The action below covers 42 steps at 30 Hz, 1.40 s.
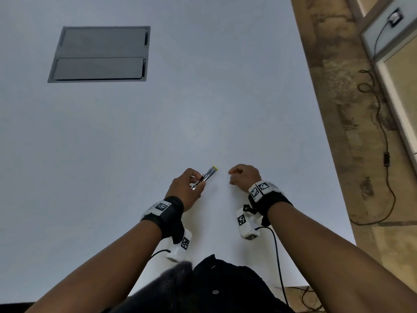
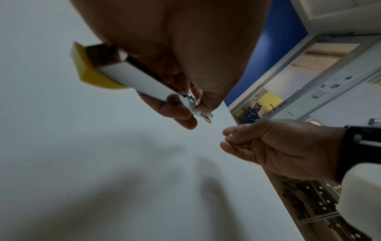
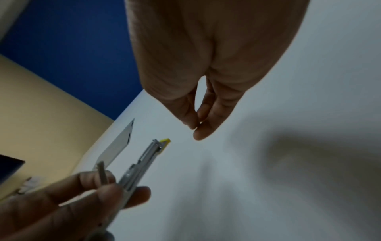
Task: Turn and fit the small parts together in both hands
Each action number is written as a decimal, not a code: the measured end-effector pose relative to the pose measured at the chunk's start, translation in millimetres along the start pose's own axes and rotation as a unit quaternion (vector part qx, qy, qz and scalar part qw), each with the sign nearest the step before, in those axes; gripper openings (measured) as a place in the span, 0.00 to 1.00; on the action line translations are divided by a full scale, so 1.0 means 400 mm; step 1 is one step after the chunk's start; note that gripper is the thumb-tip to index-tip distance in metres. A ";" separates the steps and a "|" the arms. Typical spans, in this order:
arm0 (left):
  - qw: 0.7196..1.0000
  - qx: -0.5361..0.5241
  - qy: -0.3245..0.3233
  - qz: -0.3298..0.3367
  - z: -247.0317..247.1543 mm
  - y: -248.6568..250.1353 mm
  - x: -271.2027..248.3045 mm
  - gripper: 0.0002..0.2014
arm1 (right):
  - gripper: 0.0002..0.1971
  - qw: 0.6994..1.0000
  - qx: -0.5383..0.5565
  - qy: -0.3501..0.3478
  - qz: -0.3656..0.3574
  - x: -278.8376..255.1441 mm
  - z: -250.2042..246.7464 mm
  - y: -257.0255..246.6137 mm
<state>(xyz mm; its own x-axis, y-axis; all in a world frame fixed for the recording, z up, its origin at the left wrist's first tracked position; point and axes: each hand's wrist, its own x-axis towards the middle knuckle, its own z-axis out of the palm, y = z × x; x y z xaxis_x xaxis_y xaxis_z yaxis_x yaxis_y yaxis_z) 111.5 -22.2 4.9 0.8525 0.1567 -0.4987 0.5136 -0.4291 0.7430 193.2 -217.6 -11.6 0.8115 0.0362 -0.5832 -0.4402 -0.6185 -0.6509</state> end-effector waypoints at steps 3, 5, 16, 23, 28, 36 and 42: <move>1.000 0.008 0.000 -0.003 0.008 -0.012 0.000 0.05 | 0.11 0.999 0.041 -0.010 -0.013 -0.008 0.000 -0.018; 1.000 0.014 -0.001 -0.006 0.014 -0.015 -0.001 0.05 | 0.10 0.994 0.105 -0.009 -0.017 -0.013 -0.002 -0.034; 1.000 0.019 0.008 0.024 0.041 0.060 -0.040 0.06 | 0.09 0.985 0.095 -0.080 -0.120 -0.098 -0.060 -0.099; 0.999 0.011 0.011 0.041 0.040 0.089 -0.046 0.06 | 0.07 0.986 0.038 -0.055 -0.155 -0.119 -0.060 -0.104; 0.999 0.011 0.018 0.045 0.038 0.097 -0.052 0.06 | 0.03 0.984 0.055 -0.046 -0.163 -0.126 -0.063 -0.105; 0.999 0.011 0.016 0.042 0.034 0.111 -0.052 0.06 | 0.04 0.982 0.092 -0.041 -0.162 -0.126 -0.068 -0.107; 0.999 0.020 0.013 0.046 0.035 0.116 -0.058 0.06 | 0.03 0.984 0.047 -0.026 -0.167 -0.120 -0.057 -0.102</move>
<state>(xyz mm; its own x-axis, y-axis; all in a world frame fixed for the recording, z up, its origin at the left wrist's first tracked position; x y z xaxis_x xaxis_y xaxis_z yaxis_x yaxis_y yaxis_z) 114.2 -58.0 44.7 0.8985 0.1374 -0.4169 0.4288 -0.4783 0.7664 181.1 -212.1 53.9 0.8970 0.2675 -0.3518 -0.1879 -0.4897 -0.8514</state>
